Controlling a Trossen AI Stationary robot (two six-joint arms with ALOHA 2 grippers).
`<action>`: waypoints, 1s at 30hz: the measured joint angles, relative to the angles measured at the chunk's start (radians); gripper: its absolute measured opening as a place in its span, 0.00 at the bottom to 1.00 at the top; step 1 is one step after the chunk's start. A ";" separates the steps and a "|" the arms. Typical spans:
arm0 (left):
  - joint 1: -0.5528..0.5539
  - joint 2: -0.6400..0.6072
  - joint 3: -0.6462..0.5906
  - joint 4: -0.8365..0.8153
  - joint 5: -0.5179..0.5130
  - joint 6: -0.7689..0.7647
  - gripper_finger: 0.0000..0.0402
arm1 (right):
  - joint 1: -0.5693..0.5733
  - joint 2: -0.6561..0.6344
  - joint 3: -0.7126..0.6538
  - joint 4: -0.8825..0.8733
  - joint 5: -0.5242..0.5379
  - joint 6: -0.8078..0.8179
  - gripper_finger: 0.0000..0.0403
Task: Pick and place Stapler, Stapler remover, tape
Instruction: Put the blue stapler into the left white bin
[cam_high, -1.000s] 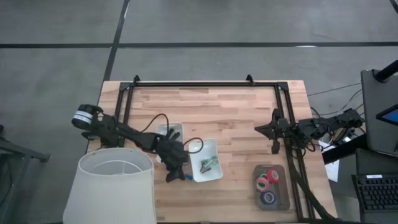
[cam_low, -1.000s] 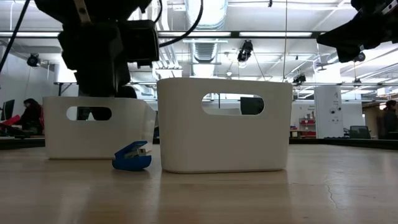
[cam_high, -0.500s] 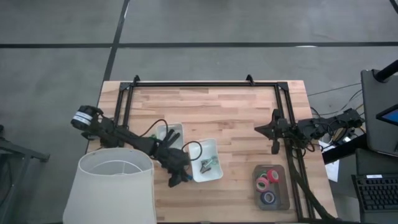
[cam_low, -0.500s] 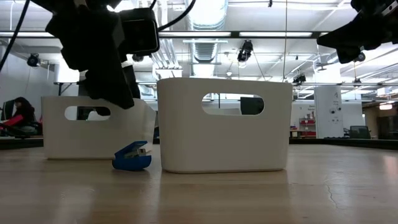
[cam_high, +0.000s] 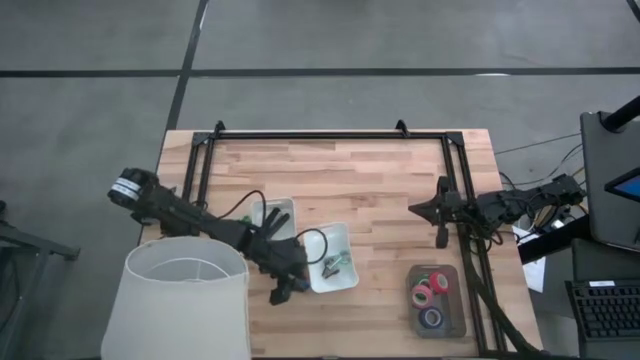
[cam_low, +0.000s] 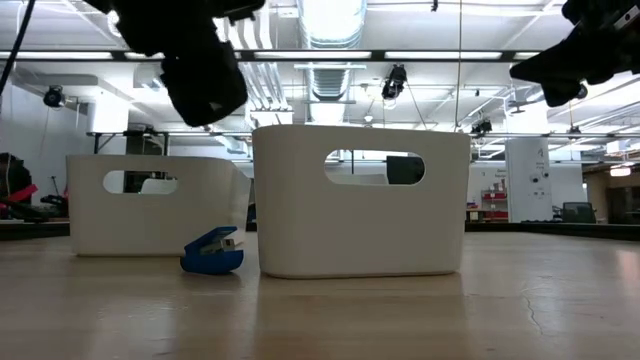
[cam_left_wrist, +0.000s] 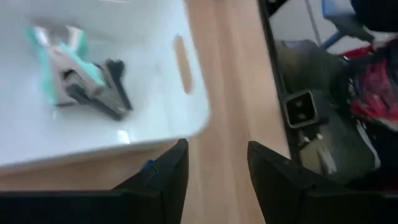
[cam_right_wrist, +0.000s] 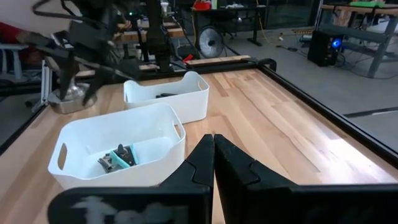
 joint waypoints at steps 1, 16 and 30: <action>-0.006 0.002 0.001 -0.002 0.001 -0.001 0.41 | 0.000 0.004 0.000 0.001 0.000 0.000 0.02; -0.048 0.029 0.037 -0.024 -0.070 -0.035 0.41 | 0.000 0.017 -0.005 0.002 0.000 -0.007 0.02; -0.071 0.030 0.085 -0.145 -0.153 0.020 0.41 | 0.000 0.017 -0.005 0.002 0.000 0.000 0.02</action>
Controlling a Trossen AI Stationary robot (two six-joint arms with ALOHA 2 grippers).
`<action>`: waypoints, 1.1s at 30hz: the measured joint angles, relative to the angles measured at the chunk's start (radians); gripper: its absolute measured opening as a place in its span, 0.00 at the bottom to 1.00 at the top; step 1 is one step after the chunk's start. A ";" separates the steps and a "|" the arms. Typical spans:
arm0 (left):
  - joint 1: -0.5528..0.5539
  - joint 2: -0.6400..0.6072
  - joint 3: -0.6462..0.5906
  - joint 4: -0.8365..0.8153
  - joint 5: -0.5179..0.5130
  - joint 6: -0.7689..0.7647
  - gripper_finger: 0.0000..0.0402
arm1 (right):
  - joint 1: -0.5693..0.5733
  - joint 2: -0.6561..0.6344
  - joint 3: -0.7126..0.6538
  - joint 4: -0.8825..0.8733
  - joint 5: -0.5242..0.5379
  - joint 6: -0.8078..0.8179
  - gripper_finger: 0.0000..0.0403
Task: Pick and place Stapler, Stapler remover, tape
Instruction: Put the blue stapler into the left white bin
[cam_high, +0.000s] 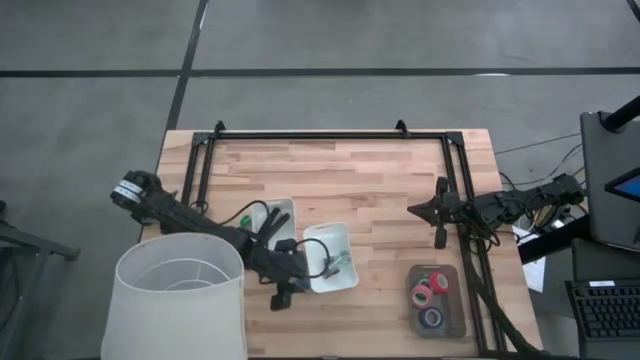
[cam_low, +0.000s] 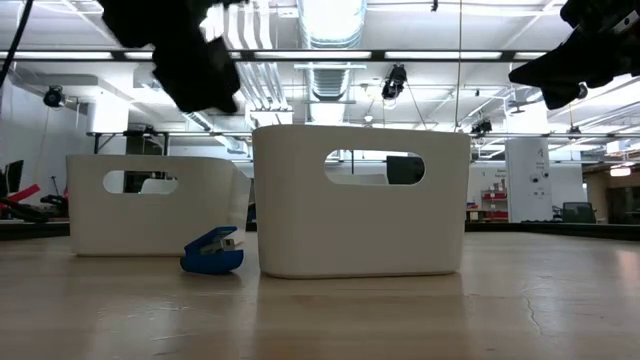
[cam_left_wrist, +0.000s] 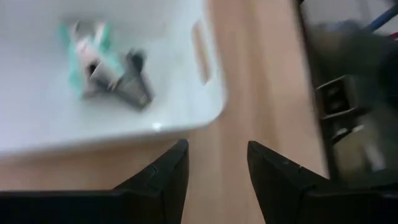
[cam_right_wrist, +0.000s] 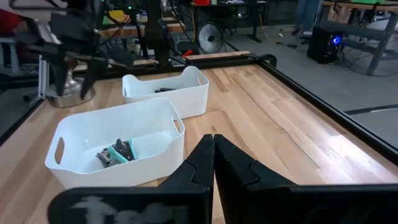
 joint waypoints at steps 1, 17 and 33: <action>0.004 0.005 0.000 -0.024 -0.005 -0.013 0.41 | 0.000 0.000 0.000 0.000 0.000 0.000 0.02; -0.004 0.092 -0.002 -0.043 -0.023 0.070 0.41 | 0.000 0.006 -0.002 0.001 0.002 0.000 0.02; 0.001 0.193 -0.002 -0.017 -0.042 0.121 0.41 | 0.000 0.008 -0.004 0.001 0.001 0.000 0.02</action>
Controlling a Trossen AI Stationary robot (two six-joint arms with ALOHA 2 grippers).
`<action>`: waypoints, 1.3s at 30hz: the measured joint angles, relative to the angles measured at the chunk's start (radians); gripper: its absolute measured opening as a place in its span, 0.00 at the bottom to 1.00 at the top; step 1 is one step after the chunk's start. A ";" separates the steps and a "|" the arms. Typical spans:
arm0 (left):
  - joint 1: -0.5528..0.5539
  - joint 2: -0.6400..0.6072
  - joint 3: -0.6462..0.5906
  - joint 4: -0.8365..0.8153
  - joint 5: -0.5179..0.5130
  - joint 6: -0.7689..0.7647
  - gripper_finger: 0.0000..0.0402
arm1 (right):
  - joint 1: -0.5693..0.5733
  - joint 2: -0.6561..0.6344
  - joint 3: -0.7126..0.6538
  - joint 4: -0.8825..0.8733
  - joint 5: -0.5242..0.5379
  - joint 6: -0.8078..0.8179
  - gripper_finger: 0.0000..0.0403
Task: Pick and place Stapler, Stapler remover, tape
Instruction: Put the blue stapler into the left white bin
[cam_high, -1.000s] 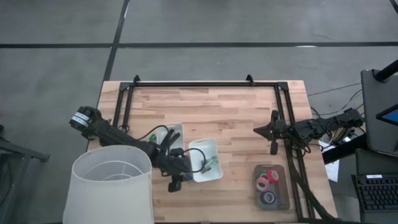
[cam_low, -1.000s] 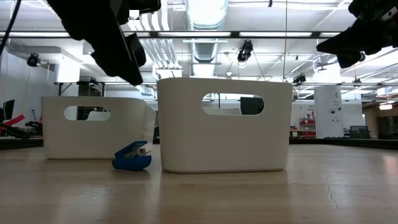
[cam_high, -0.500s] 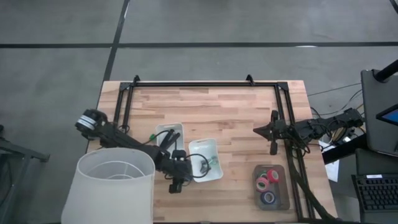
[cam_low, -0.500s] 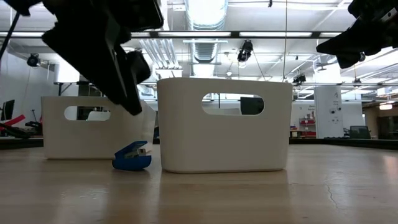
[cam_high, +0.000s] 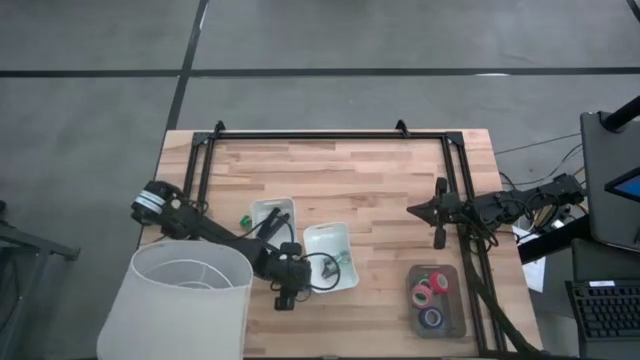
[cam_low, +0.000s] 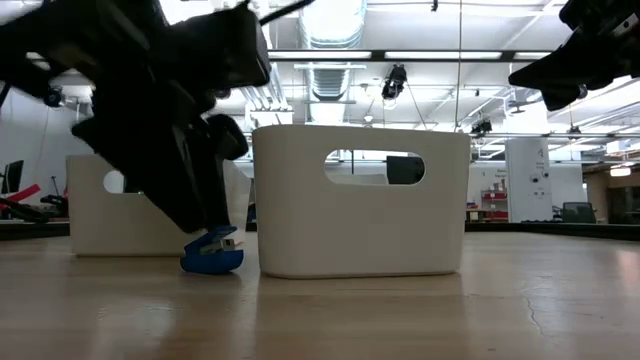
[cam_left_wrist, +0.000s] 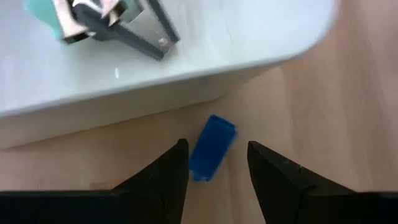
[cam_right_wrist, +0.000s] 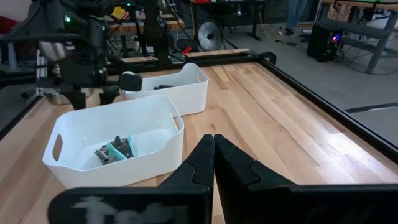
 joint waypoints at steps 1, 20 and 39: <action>0.000 0.006 0.000 0.000 -0.009 0.007 0.41 | 0.000 0.000 0.000 0.000 0.000 0.000 0.02; 0.002 0.036 0.005 0.023 0.005 0.057 0.24 | 0.000 0.000 0.000 0.001 0.000 0.002 0.02; 0.002 0.036 0.051 -0.025 0.038 0.038 0.01 | 0.000 0.000 0.000 0.002 -0.001 0.003 0.02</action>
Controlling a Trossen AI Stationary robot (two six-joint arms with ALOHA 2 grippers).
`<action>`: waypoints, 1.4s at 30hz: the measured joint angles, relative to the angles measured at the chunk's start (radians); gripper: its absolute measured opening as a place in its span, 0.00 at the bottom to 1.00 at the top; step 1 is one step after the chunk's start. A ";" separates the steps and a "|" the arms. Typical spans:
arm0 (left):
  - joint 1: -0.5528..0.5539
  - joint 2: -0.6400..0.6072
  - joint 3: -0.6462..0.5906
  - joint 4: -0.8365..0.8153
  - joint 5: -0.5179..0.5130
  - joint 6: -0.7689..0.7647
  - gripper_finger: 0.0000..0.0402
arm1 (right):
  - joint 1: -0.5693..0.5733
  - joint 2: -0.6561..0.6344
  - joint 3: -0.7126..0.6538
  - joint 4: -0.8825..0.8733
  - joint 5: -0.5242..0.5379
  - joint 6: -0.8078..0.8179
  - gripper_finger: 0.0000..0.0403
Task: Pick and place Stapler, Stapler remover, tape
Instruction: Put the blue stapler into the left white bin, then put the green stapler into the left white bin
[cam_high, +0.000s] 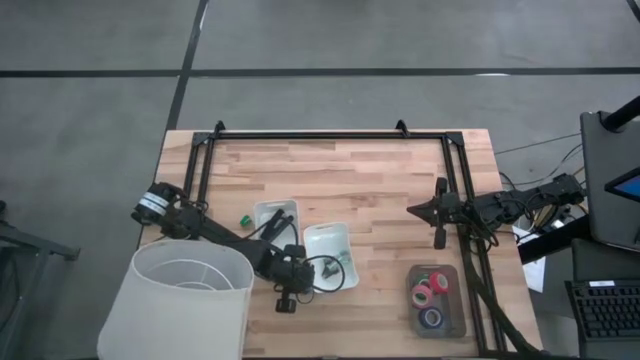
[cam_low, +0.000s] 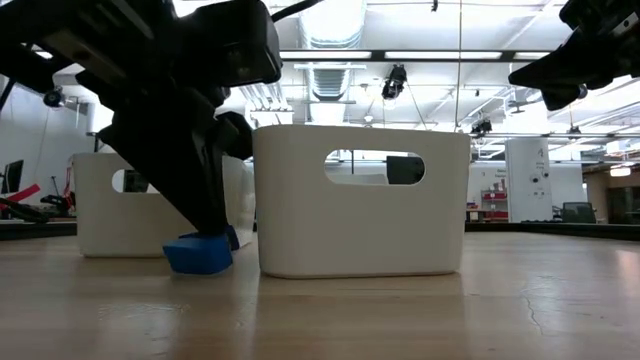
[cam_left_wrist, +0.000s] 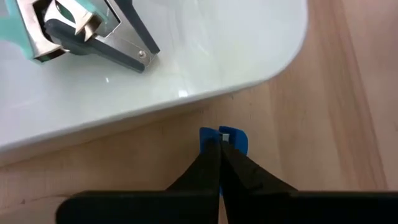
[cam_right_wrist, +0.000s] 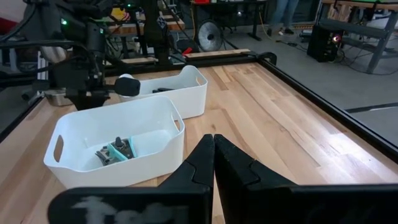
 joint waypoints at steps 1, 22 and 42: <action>0.000 -0.001 0.001 -0.001 0.000 -0.002 0.01 | 0.000 0.000 0.000 0.000 0.000 0.000 0.02; 0.002 -0.240 0.002 -0.151 -0.097 -0.034 0.00 | 0.000 0.000 0.000 0.000 0.000 0.000 0.02; 0.041 -0.497 -0.002 -0.586 -0.517 -0.122 0.00 | 0.000 0.000 0.000 -0.001 0.000 -0.001 0.02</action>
